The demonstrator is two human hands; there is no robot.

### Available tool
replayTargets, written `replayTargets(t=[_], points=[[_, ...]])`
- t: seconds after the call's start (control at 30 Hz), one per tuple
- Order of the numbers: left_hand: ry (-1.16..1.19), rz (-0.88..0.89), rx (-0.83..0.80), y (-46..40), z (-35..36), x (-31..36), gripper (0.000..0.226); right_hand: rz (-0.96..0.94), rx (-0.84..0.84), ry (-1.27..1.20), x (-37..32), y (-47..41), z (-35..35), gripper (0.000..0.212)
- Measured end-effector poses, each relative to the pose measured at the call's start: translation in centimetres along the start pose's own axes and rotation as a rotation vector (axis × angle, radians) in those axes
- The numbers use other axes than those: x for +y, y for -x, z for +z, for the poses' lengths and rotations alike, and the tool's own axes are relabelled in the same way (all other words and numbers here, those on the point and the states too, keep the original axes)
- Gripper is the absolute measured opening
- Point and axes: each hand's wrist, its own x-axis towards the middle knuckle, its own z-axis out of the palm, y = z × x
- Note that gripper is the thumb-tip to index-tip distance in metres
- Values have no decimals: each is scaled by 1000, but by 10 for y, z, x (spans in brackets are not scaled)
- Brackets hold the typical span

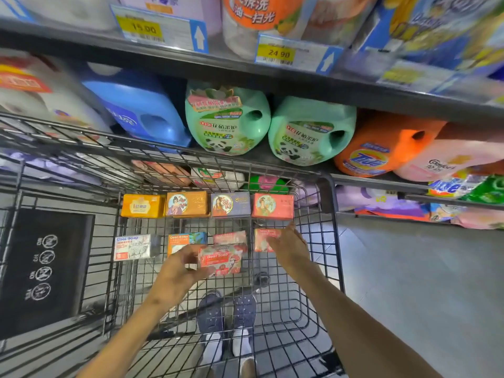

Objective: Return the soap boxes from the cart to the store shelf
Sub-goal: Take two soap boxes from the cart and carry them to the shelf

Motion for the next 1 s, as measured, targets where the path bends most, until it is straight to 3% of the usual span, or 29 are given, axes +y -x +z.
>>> replayTargets(t=[0.1, 0.43, 0.6, 0.73, 0.87, 1.0], points=[[-31, -5, 10, 5, 0, -9, 37, 63, 9, 45, 5, -12, 4, 54], [7, -108, 83, 21, -4, -8, 44, 6, 131, -106, 25, -1, 7, 20], [34, -80, 97, 28, -12, -1, 48, 22, 54, -133, 23, 3, 9, 32], [18, -86, 81, 30, -20, -8, 53, 10, 96, 12, 24, 12, 19, 35], [0, -73, 83, 31, -16, -16, 50, 112, 30, -10, 28, 9, 27, 44], [35, -91, 70, 34, -11, -19, 52, 110, 27, -106, 36, 9, 30, 29]])
